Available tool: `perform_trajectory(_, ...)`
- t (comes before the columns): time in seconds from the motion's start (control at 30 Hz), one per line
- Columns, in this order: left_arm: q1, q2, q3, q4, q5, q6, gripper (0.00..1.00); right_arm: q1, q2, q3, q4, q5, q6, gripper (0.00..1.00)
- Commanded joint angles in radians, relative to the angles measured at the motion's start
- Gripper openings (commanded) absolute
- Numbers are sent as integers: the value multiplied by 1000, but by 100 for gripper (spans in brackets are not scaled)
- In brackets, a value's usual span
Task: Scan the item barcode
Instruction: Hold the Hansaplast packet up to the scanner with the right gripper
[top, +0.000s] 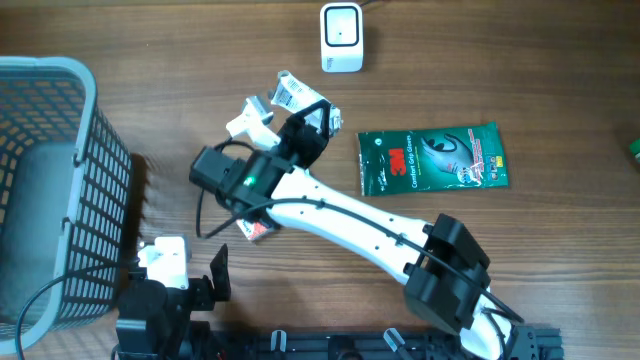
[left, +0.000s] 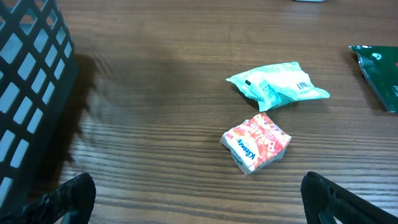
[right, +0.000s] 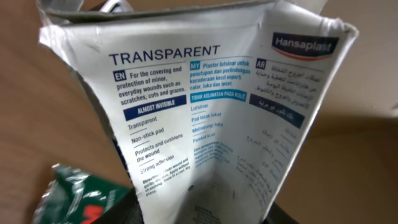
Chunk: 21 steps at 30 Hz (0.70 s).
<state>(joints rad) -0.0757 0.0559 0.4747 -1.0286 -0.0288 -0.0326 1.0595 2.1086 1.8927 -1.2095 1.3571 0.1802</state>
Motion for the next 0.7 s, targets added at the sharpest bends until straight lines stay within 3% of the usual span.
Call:
perform_trajectory(0.0, 3, -2, -3, 4, 1, -6, 100, -103, -8, 18, 160, -444, -191, 41)
perform_trajectory(0.03, 3, -2, -3, 4, 1, -6, 100, -188, -8, 18, 278, -625, -207, 45)
perform_trajectory(0.17, 3, -2, -3, 4, 1, -6, 100, -355, -8, 18, 395, -1091, -203, 46)
perform_trajectory(0.33, 3, -2, -3, 4, 1, -6, 100, -645, 5, 11, 610, -1849, -54, 47)
perform_trajectory(0.47, 3, -2, -3, 4, 1, -6, 100, -751, 87, 11, 787, -2103, 159, 47)
perform_trajectory(0.57, 3, -2, -3, 4, 1, -6, 100, -766, 224, 11, 1034, -2314, 356, 47)
perform_trajectory(0.6, 3, -2, -3, 5, 1, -6, 100, -766, 276, 11, 1101, -2325, 438, 47)
perform_trajectory(0.67, 3, -2, -3, 4, 1, -6, 100, -772, 338, 11, 1149, -2314, 460, 47)
